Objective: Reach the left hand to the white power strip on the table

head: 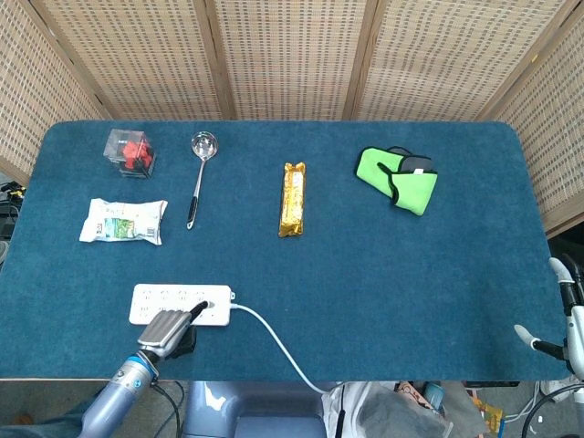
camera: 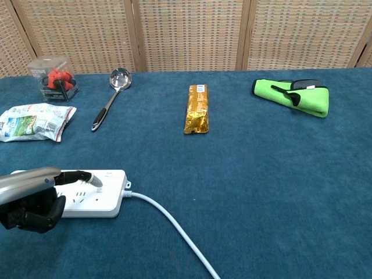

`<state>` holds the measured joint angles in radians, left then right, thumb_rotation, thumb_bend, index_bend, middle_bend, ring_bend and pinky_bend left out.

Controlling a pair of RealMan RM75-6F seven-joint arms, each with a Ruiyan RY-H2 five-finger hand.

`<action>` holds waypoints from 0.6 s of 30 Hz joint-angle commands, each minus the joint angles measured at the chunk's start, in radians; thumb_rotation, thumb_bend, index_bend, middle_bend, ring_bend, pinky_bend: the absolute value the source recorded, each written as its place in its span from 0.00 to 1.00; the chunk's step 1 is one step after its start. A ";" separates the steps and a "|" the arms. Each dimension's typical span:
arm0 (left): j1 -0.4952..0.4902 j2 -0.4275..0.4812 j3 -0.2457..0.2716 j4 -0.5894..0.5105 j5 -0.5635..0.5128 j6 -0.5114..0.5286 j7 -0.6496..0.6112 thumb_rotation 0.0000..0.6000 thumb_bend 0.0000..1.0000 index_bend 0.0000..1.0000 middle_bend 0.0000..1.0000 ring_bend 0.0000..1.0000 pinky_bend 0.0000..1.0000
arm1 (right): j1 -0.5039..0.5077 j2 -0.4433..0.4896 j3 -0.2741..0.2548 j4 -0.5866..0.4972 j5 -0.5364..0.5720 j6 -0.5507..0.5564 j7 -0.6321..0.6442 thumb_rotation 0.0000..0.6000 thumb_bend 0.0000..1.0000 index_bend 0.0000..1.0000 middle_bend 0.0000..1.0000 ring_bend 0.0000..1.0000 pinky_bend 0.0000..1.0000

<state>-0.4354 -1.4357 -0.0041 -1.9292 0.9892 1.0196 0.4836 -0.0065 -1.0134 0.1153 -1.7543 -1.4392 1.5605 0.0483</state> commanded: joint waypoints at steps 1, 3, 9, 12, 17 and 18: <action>-0.006 -0.009 0.006 0.003 -0.014 0.012 0.015 1.00 1.00 0.14 1.00 1.00 1.00 | 0.000 0.001 0.001 0.001 0.002 0.000 0.003 1.00 0.00 0.00 0.00 0.00 0.00; -0.009 -0.010 0.010 0.000 -0.022 0.017 0.019 1.00 1.00 0.14 1.00 1.00 1.00 | 0.000 0.001 0.001 0.002 0.003 -0.001 0.004 1.00 0.00 0.00 0.00 0.00 0.00; -0.020 -0.012 0.017 0.005 -0.042 0.022 0.024 1.00 1.00 0.14 1.00 1.00 1.00 | 0.000 0.001 0.000 0.001 0.002 -0.002 0.002 1.00 0.00 0.00 0.00 0.00 0.00; -0.030 -0.014 0.021 0.008 -0.058 0.016 0.029 1.00 1.00 0.15 1.00 1.00 1.00 | 0.000 0.001 0.000 0.000 0.002 -0.001 0.001 1.00 0.00 0.00 0.00 0.00 0.00; -0.042 -0.015 0.030 0.008 -0.080 0.009 0.035 1.00 1.00 0.15 1.00 1.00 1.00 | 0.000 0.000 0.000 0.001 0.002 0.000 0.002 1.00 0.00 0.00 0.00 0.00 0.00; -0.043 -0.016 0.031 0.009 -0.080 0.011 0.035 1.00 1.00 0.15 1.00 1.00 1.00 | 0.000 0.000 0.000 0.001 0.002 0.000 0.002 1.00 0.00 0.00 0.00 0.00 0.00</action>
<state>-0.4778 -1.4512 0.0257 -1.9207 0.9092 1.0297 0.5184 -0.0065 -1.0130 0.1153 -1.7531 -1.4371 1.5604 0.0501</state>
